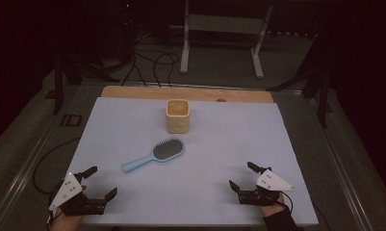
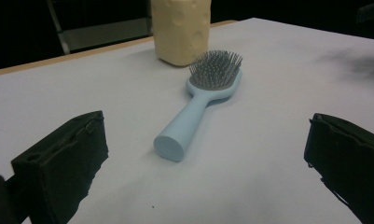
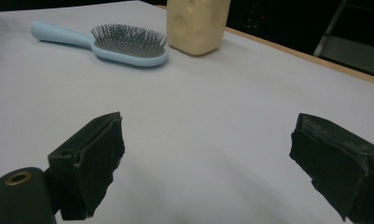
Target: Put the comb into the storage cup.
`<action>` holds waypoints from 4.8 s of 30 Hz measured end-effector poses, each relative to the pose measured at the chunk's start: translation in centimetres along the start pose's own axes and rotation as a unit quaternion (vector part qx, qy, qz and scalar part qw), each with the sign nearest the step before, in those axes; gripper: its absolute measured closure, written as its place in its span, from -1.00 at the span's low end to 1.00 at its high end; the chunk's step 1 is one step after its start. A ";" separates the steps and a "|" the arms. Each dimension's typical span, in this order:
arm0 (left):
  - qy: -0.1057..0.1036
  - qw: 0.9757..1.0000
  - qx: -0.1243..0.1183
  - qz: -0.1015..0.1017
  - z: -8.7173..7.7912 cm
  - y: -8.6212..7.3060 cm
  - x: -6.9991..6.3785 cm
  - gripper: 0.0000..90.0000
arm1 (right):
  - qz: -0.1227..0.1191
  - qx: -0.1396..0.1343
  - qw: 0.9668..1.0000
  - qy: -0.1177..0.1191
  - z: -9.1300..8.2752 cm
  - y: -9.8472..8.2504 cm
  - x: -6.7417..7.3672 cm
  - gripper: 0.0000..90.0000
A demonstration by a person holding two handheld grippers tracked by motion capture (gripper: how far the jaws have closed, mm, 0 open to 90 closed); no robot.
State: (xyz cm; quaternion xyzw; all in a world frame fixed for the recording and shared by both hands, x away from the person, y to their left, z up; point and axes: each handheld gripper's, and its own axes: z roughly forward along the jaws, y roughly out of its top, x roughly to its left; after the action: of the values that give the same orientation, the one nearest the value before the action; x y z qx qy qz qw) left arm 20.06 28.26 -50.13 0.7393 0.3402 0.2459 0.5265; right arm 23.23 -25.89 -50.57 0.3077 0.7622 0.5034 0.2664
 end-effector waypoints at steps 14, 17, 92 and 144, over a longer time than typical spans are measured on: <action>-0.005 1.000 0.003 0.002 0.0 -0.1 0.0 -1.00 | -0.006 0.005 1.000 0.006 0.2 0.0 0.3 -0.80; -0.005 1.000 0.002 0.003 -0.1 -0.1 -0.1 -1.00 | -0.011 0.004 1.000 0.005 0.2 0.1 0.4 -0.80; -0.071 0.994 0.057 0.060 2.1 10.3 0.7 -1.00 | -0.018 -0.008 1.000 0.001 -0.1 0.7 1.0 -0.80; 0.017 0.980 0.195 0.024 10.6 5.4 4.4 -0.22 | -0.016 -0.010 1.000 0.012 -0.1 0.7 1.1 -0.80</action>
State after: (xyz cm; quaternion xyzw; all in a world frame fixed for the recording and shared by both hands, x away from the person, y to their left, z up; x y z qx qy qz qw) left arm 31.87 23.96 -48.48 0.8314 0.3730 0.2001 0.3601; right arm 22.56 -24.98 -49.97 0.2873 0.7650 0.5102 0.2683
